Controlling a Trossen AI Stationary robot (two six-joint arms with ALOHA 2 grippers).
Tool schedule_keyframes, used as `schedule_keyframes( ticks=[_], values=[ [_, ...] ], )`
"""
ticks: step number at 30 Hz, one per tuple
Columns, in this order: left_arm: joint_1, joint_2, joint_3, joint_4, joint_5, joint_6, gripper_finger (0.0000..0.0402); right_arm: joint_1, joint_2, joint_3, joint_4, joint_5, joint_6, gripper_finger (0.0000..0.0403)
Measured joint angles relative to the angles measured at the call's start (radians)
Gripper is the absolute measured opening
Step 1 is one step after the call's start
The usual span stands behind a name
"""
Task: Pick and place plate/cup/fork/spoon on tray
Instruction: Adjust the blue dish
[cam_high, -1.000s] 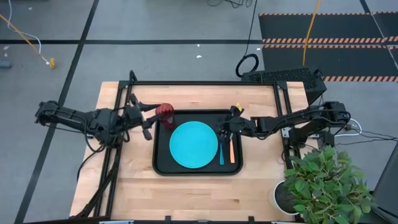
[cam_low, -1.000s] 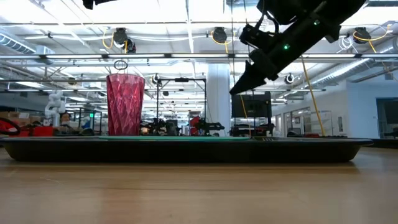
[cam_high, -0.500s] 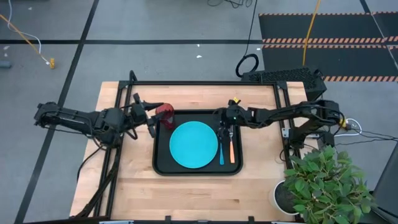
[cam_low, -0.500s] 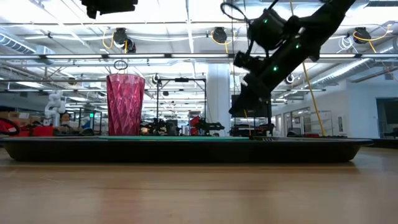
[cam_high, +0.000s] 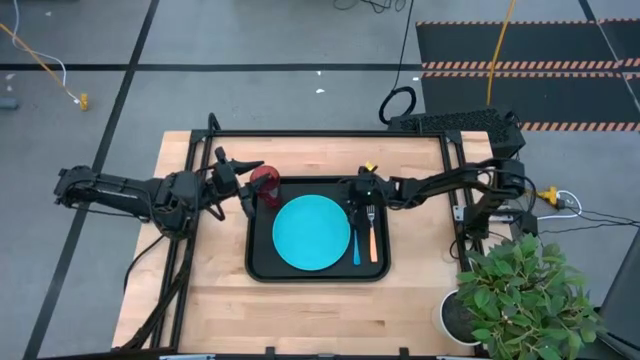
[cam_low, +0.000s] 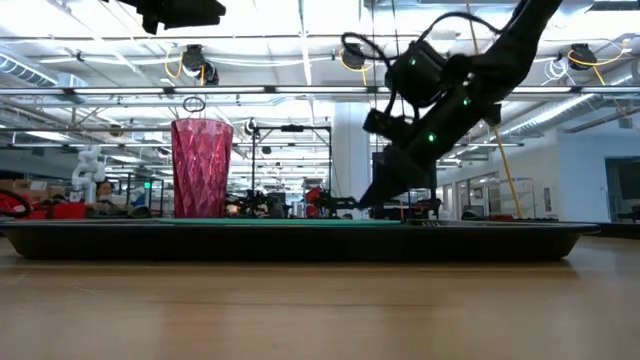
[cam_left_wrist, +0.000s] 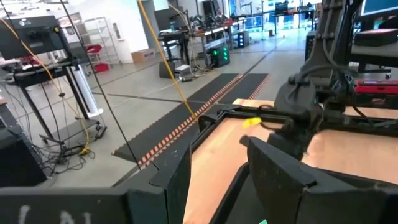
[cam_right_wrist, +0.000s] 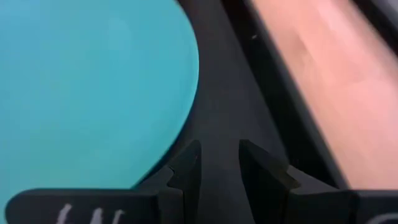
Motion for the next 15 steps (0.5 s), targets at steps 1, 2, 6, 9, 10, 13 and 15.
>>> schedule_keyframes(
  ticks=[1,2,6,9,10,13,15],
  values=[
    [0.0,0.0,0.0,0.001,0.001,0.0,0.0161,0.0,0.015,0.0,0.001,0.001,0.0,0.0102],
    [0.0,0.0,0.0,0.001,0.001,0.0,0.0161,0.0,0.028,0.003,0.003,0.002,0.001,0.0102],
    [0.0,0.0,0.0,0.0,0.005,0.0,0.0161,0.0,0.053,0.005,0.06,-0.001,0.015,0.0102],
    [0.0,0.0,0.0,0.0,0.005,0.003,0.0161,0.004,0.068,0.006,0.076,-0.003,0.015,0.0102],
    [0.0,0.0,0.0,-0.001,0.005,0.003,0.0161,0.004,0.074,0.006,0.076,-0.005,0.017,0.0102],
    [0.0,0.0,0.0,-0.004,0.006,0.004,0.0161,0.004,0.085,0.006,0.083,-0.028,0.023,0.0102],
    [0.0,0.0,0.0,-0.004,0.006,0.004,0.0161,0.004,0.092,0.006,0.086,-0.028,0.023,0.0102]
  ],
)
